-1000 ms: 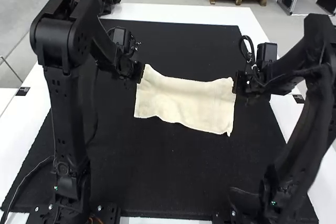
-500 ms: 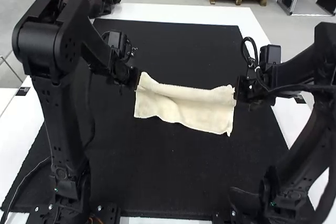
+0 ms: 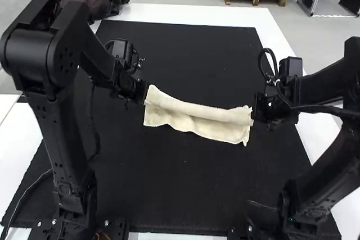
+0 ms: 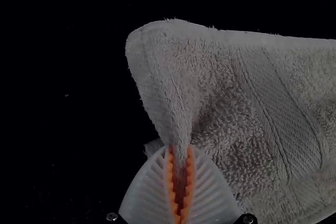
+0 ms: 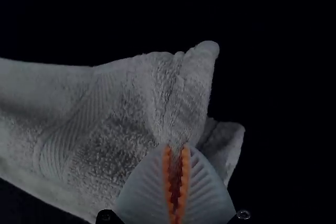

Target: Fold the towel.

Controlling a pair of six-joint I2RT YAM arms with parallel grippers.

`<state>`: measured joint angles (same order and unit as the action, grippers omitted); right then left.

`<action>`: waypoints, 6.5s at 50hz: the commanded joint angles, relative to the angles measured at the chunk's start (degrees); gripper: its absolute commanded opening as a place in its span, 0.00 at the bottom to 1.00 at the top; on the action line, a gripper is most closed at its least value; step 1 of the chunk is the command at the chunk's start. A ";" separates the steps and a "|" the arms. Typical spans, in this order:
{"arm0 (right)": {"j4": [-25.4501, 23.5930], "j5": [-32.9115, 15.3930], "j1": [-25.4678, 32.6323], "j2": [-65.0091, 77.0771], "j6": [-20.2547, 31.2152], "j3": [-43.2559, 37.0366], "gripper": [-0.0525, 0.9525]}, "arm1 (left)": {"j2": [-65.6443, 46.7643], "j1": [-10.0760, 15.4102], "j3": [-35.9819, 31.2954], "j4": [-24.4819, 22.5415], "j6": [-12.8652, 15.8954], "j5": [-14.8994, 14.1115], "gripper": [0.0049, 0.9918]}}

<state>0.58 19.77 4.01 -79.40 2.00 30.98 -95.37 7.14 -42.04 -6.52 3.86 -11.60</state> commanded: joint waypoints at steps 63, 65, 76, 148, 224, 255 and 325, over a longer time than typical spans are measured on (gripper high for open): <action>3.90 -3.16 0.47 2.93 5.47 -6.90 0.94 | 3.00 -2.39 11.28 -12.20 0.01 2.54 0.98; 4.34 -3.16 0.30 2.67 5.47 -6.99 0.94 | 3.09 -2.57 11.28 -12.55 -0.25 2.54 0.98; 6.63 -3.16 0.03 -0.41 5.47 -6.90 0.94 | 3.26 -3.27 11.37 -12.64 -0.08 4.56 0.98; 7.07 -3.95 -3.31 -3.75 2.39 -2.24 0.94 | 11.00 -13.29 11.90 -16.06 -4.82 7.55 0.98; 13.92 -4.13 -7.35 -13.15 -0.15 -4.00 0.58 | 12.05 -13.29 12.42 -15.36 -4.56 7.02 0.98; 1.00 1.59 -3.66 -4.80 -1.74 3.65 0.03 | 13.90 -13.29 12.07 -15.01 -5.00 7.20 0.98; 3.55 5.89 -30.47 -15.44 -12.02 18.06 0.03 | 16.53 -13.29 13.39 -14.92 -6.23 12.56 0.98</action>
<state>3.55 24.36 -24.49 -93.54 -8.64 46.70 -80.60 -5.67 -29.65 -21.10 -1.30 -0.01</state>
